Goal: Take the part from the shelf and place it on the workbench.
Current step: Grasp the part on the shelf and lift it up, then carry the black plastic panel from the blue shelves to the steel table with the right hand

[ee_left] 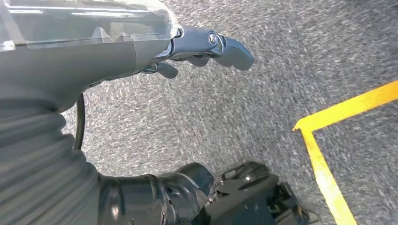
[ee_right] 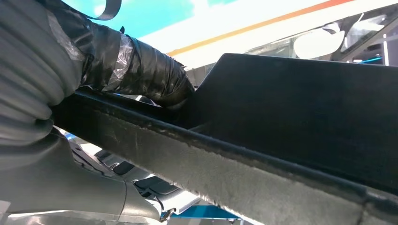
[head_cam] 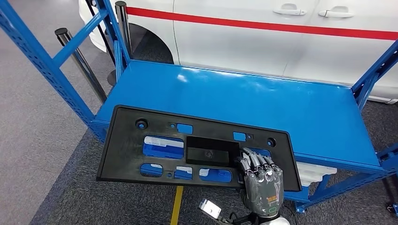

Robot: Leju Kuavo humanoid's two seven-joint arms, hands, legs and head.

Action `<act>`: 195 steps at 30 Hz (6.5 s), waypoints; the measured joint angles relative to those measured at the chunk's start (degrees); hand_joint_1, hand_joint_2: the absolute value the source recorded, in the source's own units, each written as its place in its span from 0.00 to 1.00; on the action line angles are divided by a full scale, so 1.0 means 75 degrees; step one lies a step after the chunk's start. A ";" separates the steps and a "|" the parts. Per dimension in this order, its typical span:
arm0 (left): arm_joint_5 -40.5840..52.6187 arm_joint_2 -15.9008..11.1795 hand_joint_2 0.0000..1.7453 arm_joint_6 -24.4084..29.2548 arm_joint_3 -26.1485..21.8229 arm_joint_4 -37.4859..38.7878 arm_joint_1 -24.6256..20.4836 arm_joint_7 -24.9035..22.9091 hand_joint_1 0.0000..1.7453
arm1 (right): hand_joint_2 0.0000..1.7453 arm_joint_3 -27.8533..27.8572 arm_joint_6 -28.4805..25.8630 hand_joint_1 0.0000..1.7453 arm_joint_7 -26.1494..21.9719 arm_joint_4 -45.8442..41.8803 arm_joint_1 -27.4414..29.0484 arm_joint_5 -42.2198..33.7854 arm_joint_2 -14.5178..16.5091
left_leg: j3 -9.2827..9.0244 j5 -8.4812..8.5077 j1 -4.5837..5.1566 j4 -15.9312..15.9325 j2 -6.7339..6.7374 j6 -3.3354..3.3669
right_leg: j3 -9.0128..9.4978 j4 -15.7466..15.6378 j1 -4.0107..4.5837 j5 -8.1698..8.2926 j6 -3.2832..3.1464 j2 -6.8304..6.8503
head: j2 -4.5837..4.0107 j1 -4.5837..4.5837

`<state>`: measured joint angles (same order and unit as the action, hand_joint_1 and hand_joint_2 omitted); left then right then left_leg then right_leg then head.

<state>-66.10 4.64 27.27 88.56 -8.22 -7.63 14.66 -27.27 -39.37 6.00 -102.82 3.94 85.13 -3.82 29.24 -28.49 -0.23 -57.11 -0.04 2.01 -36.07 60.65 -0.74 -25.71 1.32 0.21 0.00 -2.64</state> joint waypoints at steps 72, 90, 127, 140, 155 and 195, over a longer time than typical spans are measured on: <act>-0.0049 0.0022 1.00 0.0007 0.0017 0.0003 -0.0031 -0.0011 0.00 | 1.00 -0.0083 -0.0013 1.00 0.0115 -0.0004 0.0020 -0.0013 -0.0108 | 0.0689 0.0551 0.0008 -0.0072 0.0086 -0.0010 | 0.0569 0.0450 -0.0003 -0.0574 -0.0042 -0.0007 | 0.0000 0.0010; -0.0061 0.0004 1.00 0.0013 0.0016 0.0007 -0.0020 0.0015 0.00 | 1.00 -0.0091 -0.0015 1.00 0.0144 -0.0002 0.0028 -0.0020 -0.0125 | -0.0163 -0.0111 0.0040 -0.0048 0.0025 -0.0190 | 0.0246 -0.0171 0.0064 -0.0013 -0.0358 0.0017 | 0.0000 0.0020; -0.0189 -0.0033 1.00 0.0042 0.0015 0.0034 0.0036 0.0082 0.00 | 1.00 -0.0046 -0.0019 1.00 -0.0194 -0.0112 0.0397 -0.0590 -0.0324 | 0.0071 0.0236 -0.0046 0.0201 -0.0025 0.0042 | -0.0207 0.0761 -0.0001 -0.0663 -0.0101 -0.0193 | 0.0000 0.0008; -0.0425 -0.0022 1.00 0.0069 0.0016 0.0035 0.0043 0.0133 0.00 | 1.00 0.1301 -0.0022 1.00 -0.1397 -0.1097 0.1307 -0.1003 0.0282 | 0.0191 -0.0170 -0.0020 -0.0282 0.0526 -0.0323 | 0.0282 -0.0075 -0.0045 -0.0221 -0.0293 0.0188 | 0.0000 0.0015; -0.0573 -0.0021 1.00 0.0117 0.0049 0.0036 0.0061 0.0180 0.00 | 1.00 0.3128 -0.0030 1.00 -0.3321 -0.1896 0.2050 -0.2206 0.1637 | 0.0068 0.0002 -0.0078 -0.0037 -0.0283 -0.0113 | 0.0072 -0.0002 -0.0061 -0.0094 -0.0075 -0.0727 | 0.0000 0.0007; -0.0605 0.0004 1.00 0.0133 0.0073 0.0038 0.0080 0.0152 0.00 | 1.00 0.3880 -0.0036 1.00 -0.4140 -0.1949 0.2351 -0.3044 0.2155 | -0.0046 -0.0139 -0.0035 -0.0021 0.0621 -0.0078 | 0.0034 0.0453 0.0017 -0.0325 -0.0072 0.0288 | 0.0000 -0.0030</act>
<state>-70.64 4.68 28.26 89.11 -7.93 -7.04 15.80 1.83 -39.65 -25.05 -117.44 21.57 62.30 12.34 28.90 -29.53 -0.50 -57.26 4.62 1.42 -35.81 64.05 -0.62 -28.15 0.78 2.37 0.00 -2.86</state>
